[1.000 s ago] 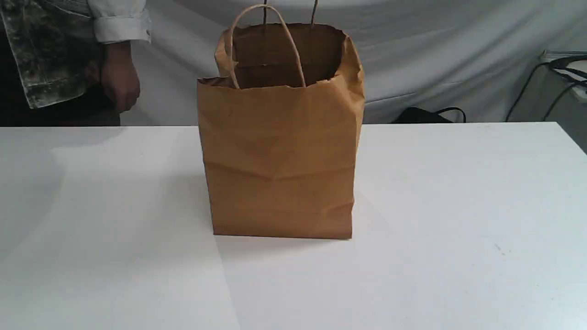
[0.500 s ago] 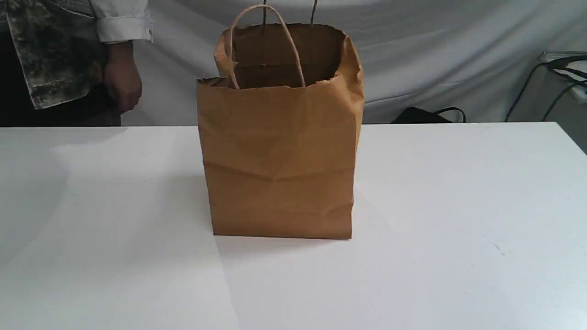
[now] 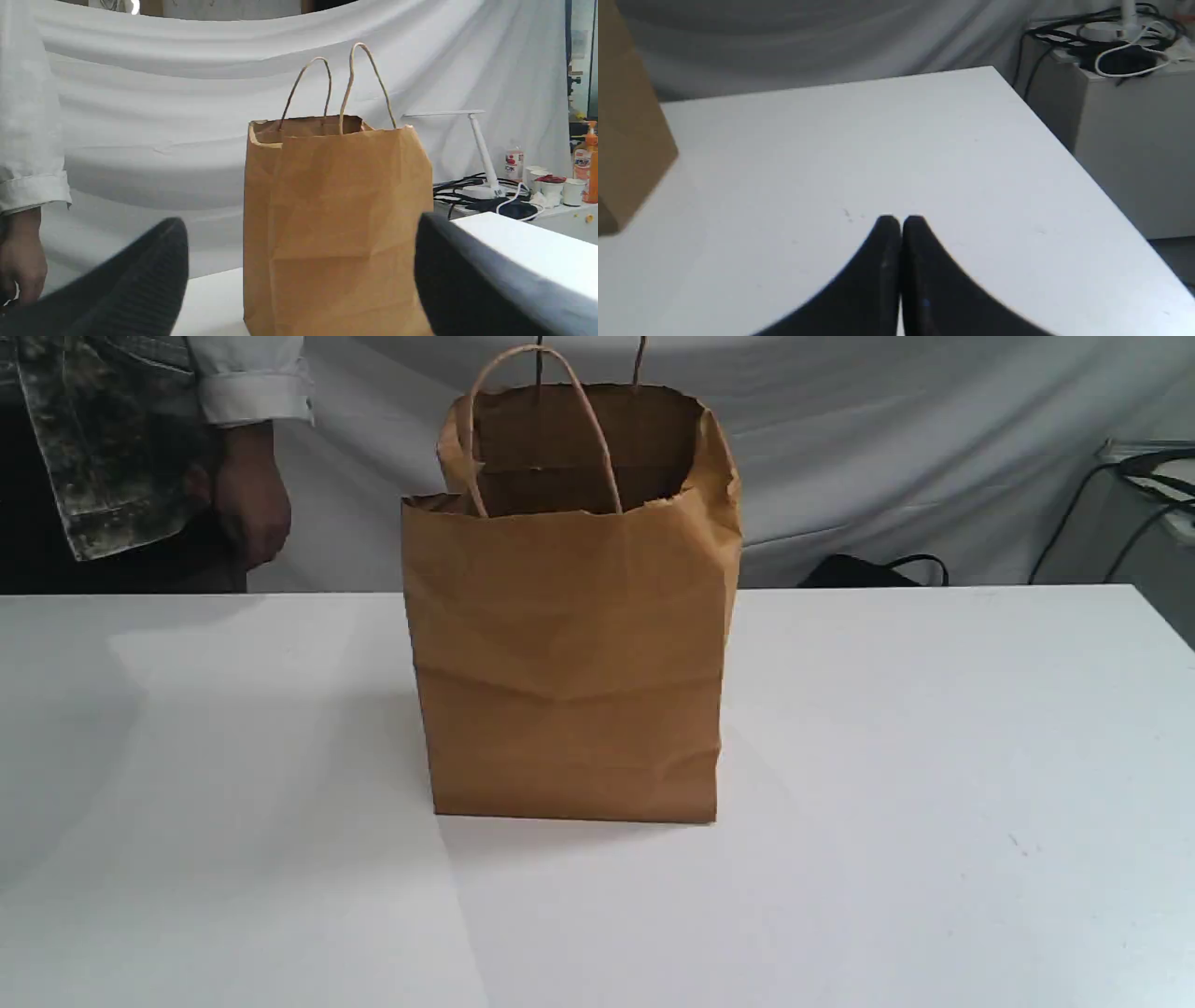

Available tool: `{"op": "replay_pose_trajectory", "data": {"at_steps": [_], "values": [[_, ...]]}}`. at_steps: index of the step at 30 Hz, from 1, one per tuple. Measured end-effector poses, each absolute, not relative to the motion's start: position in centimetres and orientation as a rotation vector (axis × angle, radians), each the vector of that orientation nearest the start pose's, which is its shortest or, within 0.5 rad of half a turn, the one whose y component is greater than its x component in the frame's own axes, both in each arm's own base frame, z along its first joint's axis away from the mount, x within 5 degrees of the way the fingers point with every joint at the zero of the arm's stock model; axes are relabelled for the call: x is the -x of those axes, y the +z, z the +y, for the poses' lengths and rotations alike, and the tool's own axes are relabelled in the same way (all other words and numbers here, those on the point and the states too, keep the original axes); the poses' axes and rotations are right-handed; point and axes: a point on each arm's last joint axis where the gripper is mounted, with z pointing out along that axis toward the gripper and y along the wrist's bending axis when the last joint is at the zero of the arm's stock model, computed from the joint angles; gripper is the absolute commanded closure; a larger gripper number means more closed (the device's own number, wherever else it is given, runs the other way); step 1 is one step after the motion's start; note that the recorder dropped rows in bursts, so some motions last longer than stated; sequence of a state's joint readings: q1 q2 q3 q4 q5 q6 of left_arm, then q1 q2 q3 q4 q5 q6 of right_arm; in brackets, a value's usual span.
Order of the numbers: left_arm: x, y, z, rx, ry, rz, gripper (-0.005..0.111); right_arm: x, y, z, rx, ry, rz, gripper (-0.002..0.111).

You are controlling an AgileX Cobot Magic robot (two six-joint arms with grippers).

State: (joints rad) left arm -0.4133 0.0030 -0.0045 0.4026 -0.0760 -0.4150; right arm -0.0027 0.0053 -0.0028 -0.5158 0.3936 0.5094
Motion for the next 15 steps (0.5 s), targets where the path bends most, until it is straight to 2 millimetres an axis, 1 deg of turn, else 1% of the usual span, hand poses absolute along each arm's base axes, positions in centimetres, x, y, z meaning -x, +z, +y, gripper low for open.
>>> {"op": "replay_pose_trajectory", "data": {"at_steps": [7,12,15], "values": [[-4.96,22.09,-2.47,-0.307,-0.374,1.389,0.037,-5.17,18.23,-1.82,-0.136,-0.19,1.835,0.108],[-4.96,22.09,-2.47,-0.307,-0.374,1.389,0.037,-5.19,18.12,-1.54,-0.227,-0.076,1.835,0.108],[-4.96,22.09,-2.47,-0.307,-0.374,1.389,0.037,-5.21,18.12,-1.46,-0.245,-0.05,1.832,0.108]]}}
